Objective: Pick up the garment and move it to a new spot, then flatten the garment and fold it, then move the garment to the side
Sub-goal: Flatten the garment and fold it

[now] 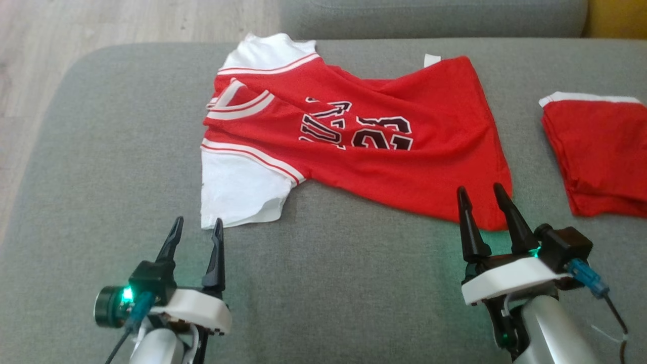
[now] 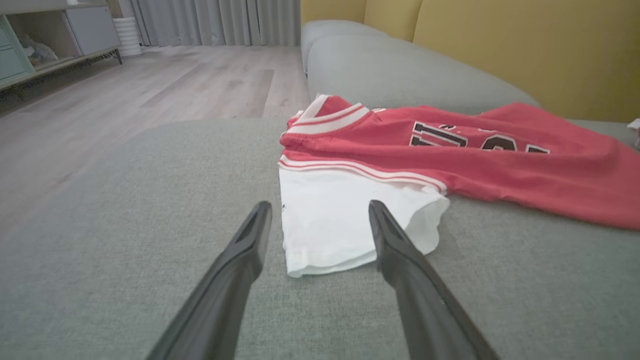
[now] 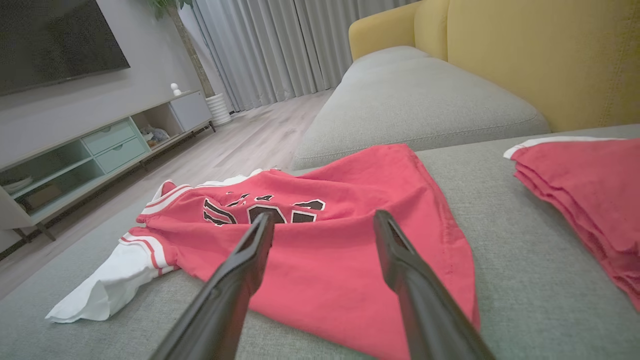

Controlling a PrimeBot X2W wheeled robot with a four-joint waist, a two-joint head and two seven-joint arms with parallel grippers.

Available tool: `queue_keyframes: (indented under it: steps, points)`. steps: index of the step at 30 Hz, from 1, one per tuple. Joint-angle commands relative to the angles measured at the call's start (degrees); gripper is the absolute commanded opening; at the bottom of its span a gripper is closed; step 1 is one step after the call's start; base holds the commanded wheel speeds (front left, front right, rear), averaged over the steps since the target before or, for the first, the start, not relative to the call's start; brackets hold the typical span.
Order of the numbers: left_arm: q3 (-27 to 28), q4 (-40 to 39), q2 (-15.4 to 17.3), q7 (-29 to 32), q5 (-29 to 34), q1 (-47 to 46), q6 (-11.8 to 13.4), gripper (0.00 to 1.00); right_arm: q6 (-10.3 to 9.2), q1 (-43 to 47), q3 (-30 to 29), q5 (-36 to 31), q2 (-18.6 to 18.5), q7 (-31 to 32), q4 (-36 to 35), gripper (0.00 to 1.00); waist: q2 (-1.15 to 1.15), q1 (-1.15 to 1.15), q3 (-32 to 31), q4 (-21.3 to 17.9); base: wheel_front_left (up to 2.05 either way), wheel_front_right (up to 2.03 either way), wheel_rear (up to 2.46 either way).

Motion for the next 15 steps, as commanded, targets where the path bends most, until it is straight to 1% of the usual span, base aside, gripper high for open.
queue_keyframes:
  steps: [1,6,15]
  points:
    - [1.82,-0.16,1.28,0.13,-0.22,-3.49,0.28,1.00,-0.04,-1.40,1.26,0.18,-0.11,-0.68,-2.10,1.00,0.00,0.00,0.94,-0.70,0.00,0.00,0.00]
    - [2.53,5.08,2.24,1.14,-0.47,-6.39,0.73,1.00,-0.04,-2.00,1.12,-0.11,-0.11,-0.68,-2.44,1.00,0.00,0.00,2.97,-2.05,0.00,0.00,0.00]
    - [3.10,14.63,3.39,2.38,-1.41,-12.23,0.25,1.00,-0.04,-2.89,0.72,-0.48,-0.11,-0.68,-3.15,1.00,0.00,0.00,6.18,-3.72,0.00,0.00,0.00]
